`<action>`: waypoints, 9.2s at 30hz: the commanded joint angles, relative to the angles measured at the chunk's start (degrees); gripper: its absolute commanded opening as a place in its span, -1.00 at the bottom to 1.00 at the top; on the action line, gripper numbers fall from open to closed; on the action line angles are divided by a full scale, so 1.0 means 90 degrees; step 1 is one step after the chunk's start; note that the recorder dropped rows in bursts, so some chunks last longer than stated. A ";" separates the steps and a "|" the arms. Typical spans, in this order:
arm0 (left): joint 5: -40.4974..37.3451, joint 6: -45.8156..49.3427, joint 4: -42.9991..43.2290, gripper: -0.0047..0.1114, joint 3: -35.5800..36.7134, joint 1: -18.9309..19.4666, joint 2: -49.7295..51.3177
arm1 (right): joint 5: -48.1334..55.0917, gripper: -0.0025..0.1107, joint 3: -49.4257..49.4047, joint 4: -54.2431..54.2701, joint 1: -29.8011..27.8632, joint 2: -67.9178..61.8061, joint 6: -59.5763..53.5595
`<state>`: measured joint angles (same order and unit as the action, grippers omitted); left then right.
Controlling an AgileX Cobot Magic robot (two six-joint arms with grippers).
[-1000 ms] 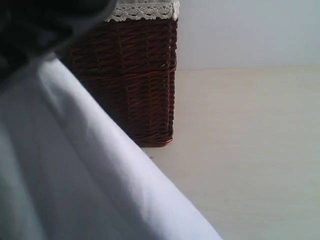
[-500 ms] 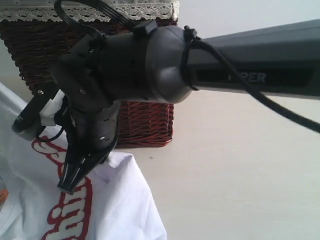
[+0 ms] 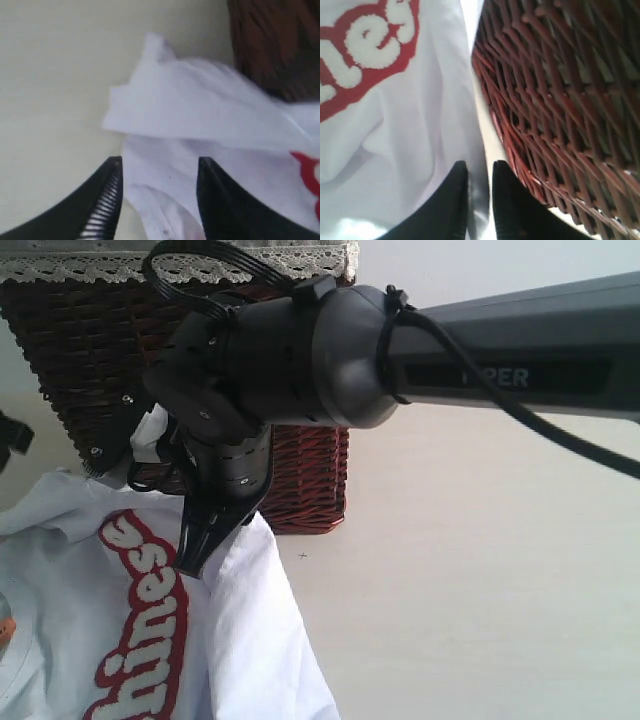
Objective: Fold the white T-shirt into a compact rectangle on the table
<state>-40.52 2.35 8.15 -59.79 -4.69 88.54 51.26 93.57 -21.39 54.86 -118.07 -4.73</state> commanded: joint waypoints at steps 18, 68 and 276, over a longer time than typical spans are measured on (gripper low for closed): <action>0.2687 0.0348 -0.1104 -0.30 0.0939 -0.0652 -0.0985 | 0.0799 -0.01 -0.0022 0.1036 -0.0390 0.1258 -0.1018; 0.1935 0.2067 -0.1122 -0.29 0.1637 -0.1002 -0.1148 | 0.0377 -0.76 -0.0021 0.4040 -0.2286 0.2107 -0.2989; 0.2398 -0.0722 0.1619 -0.75 -0.4371 0.1026 0.4750 | -0.0402 -0.96 -0.1657 0.3981 -0.2286 0.3550 -0.2796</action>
<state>-15.57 -3.26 20.48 -98.22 4.03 133.17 48.49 78.93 14.85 34.43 -86.00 -29.43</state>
